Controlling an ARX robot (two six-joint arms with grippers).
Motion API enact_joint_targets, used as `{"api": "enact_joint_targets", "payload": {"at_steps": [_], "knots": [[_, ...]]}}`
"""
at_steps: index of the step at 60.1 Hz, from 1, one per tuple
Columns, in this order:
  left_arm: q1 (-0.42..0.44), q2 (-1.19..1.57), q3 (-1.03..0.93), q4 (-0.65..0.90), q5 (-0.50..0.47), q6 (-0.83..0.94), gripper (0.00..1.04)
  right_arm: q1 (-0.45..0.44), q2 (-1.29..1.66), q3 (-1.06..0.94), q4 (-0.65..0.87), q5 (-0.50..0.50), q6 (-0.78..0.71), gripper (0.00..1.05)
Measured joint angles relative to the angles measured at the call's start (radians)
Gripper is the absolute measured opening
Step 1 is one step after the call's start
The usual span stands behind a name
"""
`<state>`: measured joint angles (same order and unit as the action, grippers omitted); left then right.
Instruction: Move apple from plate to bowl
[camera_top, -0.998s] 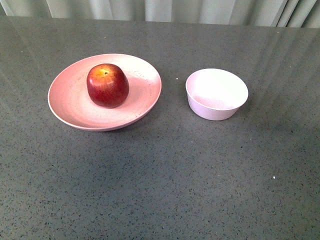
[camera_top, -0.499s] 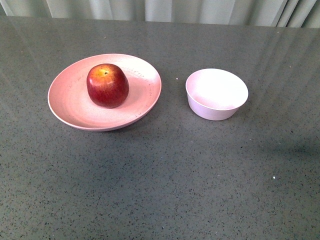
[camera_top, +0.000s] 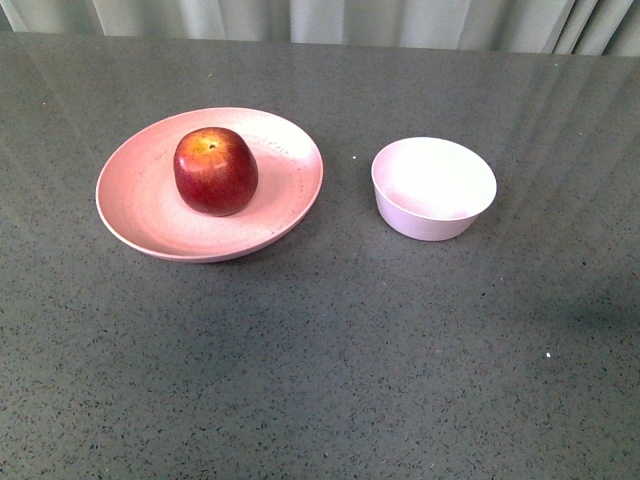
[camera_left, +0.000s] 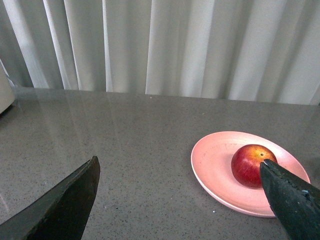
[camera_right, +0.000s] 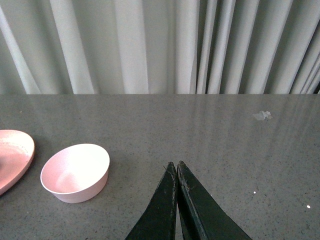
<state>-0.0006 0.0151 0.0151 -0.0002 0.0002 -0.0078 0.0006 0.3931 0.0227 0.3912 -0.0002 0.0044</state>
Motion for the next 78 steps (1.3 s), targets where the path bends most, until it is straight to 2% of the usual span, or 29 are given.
{"api": "enact_joint_targets", "payload": {"at_steps": [41,47,63,67,78], "knots": [[0.0,0.0,0.0,0.0,0.0,0.0,0.96,0.0,-0.214,0.0,-0.212,0.0,0.0,0.02],[0.0,0.0,0.0,0.0,0.0,0.0,0.96,0.0,-0.354,0.0,-0.378,0.0,0.0,0.02],[0.0,0.0,0.0,0.0,0.0,0.0,0.96,0.0,-0.386,0.0,-0.389,0.0,-0.001,0.02],[0.0,0.0,0.0,0.0,0.0,0.0,0.96,0.0,-0.386,0.0,-0.389,0.0,-0.002,0.1],[0.0,0.0,0.0,0.0,0.0,0.0,0.96,0.0,-0.387,0.0,-0.39,0.0,-0.002,0.42]]}}
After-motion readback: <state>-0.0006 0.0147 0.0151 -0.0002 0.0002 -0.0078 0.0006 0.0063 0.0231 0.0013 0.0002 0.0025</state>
